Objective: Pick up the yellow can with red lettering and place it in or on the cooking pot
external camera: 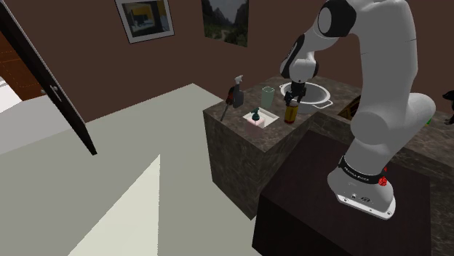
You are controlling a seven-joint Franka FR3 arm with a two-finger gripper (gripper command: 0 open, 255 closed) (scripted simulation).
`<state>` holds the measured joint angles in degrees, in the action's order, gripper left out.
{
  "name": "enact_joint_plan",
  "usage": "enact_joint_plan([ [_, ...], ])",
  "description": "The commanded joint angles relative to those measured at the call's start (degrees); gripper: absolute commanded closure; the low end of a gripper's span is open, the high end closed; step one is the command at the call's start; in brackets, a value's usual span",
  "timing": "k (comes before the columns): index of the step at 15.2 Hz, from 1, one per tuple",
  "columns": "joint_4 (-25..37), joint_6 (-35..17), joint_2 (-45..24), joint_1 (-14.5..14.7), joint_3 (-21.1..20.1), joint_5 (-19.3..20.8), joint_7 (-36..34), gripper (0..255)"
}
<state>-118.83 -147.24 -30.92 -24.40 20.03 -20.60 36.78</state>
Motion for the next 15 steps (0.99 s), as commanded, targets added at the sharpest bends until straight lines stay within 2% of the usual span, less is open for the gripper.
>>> enact_joint_plan([
  [1, -0.23, -1.35, -1.84, 0.15, -0.46, -0.03, 0.21, 255],
  [7, -0.44, -1.65, -1.96, 0.02, -0.58, -0.1, 0.33, 255],
  [15, -1.48, 2.48, 3.36, 1.93, 1.96, 2.94, -1.75, 255],
])
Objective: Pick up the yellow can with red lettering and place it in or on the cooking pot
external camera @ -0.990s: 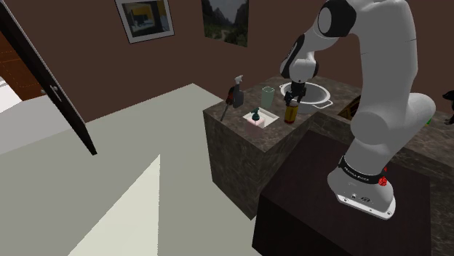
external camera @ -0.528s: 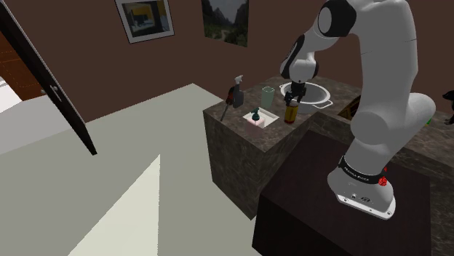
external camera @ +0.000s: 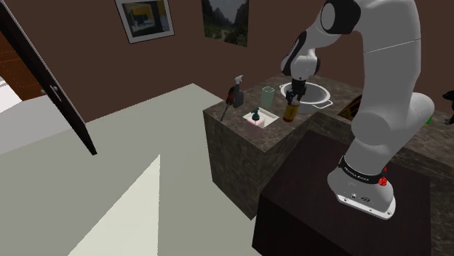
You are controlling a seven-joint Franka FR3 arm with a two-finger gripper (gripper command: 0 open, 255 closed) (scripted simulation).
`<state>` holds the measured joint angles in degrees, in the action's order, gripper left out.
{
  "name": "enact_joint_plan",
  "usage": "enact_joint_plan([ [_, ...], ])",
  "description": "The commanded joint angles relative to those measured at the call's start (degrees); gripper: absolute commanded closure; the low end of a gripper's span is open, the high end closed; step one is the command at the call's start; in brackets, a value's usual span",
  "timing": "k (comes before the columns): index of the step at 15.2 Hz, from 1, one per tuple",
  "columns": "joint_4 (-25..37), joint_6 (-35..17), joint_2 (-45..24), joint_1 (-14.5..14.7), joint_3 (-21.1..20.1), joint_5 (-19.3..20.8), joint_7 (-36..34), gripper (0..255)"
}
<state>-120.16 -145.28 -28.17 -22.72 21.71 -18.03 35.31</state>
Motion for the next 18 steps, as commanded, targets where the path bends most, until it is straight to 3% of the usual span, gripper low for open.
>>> enact_joint_plan([
  [1, -0.22, 1.07, 1.25, 0.48, 0.59, 0.76, -0.55, 255],
  [18, 0.53, 11.09, 11.37, 3.53, 4.66, 7.57, -5.12, 255],
])
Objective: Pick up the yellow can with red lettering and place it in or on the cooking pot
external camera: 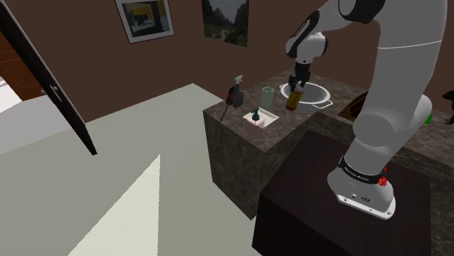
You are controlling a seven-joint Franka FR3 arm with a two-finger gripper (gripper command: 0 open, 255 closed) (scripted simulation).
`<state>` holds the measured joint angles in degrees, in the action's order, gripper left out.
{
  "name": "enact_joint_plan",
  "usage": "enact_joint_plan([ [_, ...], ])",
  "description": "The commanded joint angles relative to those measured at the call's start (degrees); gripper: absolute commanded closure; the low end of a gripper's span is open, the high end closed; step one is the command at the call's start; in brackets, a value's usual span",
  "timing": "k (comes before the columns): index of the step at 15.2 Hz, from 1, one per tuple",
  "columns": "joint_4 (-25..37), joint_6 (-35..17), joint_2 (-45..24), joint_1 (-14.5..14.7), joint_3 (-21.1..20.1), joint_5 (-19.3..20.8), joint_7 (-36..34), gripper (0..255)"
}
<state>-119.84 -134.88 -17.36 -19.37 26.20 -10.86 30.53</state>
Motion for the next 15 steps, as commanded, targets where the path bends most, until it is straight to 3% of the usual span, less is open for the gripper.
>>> enact_joint_plan([
  [1, 0.38, 1.32, 1.1, 0.3, 0.34, 0.78, -0.59, 255],
  [13, 3.25, 9.08, 6.69, 1.38, 1.63, 4.62, -3.18, 255],
  [15, 7.92, 11.13, 3.6, -0.48, 2.02, 2.97, -0.47, 255],
])
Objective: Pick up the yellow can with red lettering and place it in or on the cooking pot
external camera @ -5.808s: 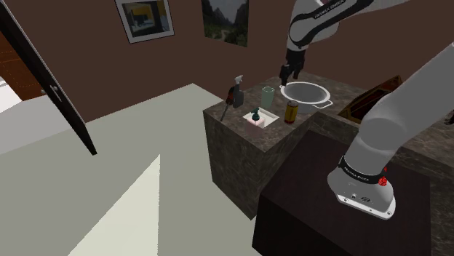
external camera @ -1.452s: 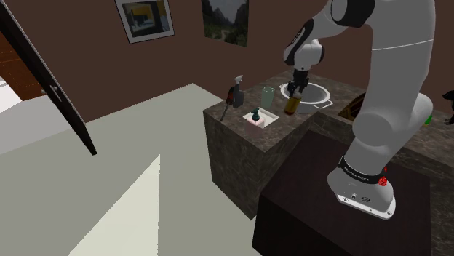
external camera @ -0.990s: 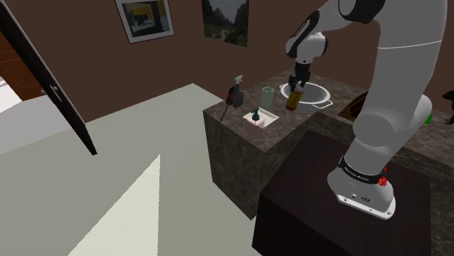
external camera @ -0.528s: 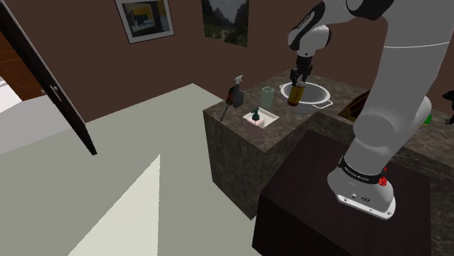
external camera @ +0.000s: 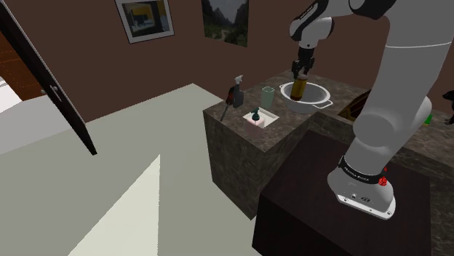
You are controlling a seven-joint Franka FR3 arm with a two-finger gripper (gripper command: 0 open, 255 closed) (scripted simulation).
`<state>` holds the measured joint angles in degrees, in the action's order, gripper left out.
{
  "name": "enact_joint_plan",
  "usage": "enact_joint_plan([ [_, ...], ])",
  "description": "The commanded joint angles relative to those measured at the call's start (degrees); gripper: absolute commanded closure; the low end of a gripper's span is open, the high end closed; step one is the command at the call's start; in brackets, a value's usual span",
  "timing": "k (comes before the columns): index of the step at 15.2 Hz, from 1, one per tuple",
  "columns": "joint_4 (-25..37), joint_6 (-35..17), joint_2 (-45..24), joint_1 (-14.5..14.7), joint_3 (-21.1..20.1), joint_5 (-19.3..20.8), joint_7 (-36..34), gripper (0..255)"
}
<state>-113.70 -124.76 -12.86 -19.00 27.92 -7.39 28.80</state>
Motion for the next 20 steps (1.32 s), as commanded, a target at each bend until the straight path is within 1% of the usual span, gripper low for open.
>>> enact_joint_plan([
  [1, 4.23, 2.09, -2.51, -1.84, 0.44, -1.32, 2.55, 255],
  [5, 15.03, 6.96, -9.36, -6.33, 0.58, -4.48, 7.11, 255],
  [9, 27.9, 12.82, -17.08, -11.66, 0.18, -7.38, 10.62, 255],
  [12, 39.82, 18.2, -23.83, -16.42, -0.52, -9.36, 12.39, 255],
  [15, 53.93, 24.49, -31.45, -21.65, -1.53, -11.08, 13.12, 255],
  [20, 50.49, 20.88, -31.77, -21.1, -1.73, -11.31, 13.55, 255],
])
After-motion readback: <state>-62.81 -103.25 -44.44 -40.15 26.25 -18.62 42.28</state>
